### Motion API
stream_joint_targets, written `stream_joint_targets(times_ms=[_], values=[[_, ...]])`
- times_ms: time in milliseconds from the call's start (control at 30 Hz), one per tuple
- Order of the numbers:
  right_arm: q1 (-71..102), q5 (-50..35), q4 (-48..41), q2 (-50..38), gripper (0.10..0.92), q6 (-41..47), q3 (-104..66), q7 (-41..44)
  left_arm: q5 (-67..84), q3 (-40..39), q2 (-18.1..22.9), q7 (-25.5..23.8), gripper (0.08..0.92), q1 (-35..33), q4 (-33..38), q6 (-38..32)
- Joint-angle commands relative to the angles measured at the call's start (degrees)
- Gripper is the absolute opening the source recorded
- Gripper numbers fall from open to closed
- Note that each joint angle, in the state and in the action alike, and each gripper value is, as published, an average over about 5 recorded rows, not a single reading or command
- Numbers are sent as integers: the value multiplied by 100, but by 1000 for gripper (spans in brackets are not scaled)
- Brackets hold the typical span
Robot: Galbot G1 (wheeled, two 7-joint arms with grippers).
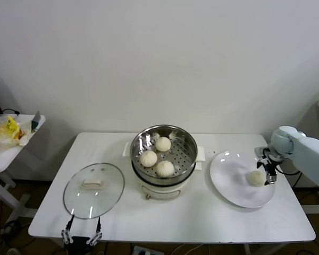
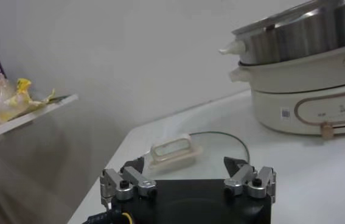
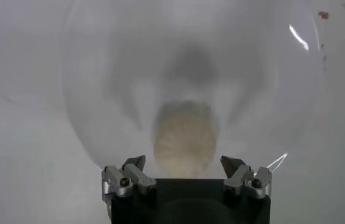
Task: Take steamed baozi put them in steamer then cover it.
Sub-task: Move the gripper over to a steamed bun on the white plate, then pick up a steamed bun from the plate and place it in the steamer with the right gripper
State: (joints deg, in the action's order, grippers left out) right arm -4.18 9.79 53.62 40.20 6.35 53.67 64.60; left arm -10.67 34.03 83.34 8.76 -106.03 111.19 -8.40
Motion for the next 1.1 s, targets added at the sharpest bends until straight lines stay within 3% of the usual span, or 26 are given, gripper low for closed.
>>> stream_joint_targets(times_ms=[33, 433, 767, 900, 1100], values=[[353, 281, -505, 339, 823, -61, -441, 24, -34, -8, 8, 4, 823, -14, -27, -10], [383, 298, -633, 471, 812, -85, -475, 37, -30, 31, 5, 4, 823, 21, 9, 15], [197, 87, -568, 365, 699, -76, -350, 60, -22, 43, 38, 5, 823, -3, 29, -2], [-359, -423, -446, 334, 681, 20, 83, 40, -11, 45, 45, 0, 823, -43, 91, -18], [-2193, -2039, -256, 647, 679, 439, 1619, -26, 96, 35, 20, -28, 823, -145, 250, -42]])
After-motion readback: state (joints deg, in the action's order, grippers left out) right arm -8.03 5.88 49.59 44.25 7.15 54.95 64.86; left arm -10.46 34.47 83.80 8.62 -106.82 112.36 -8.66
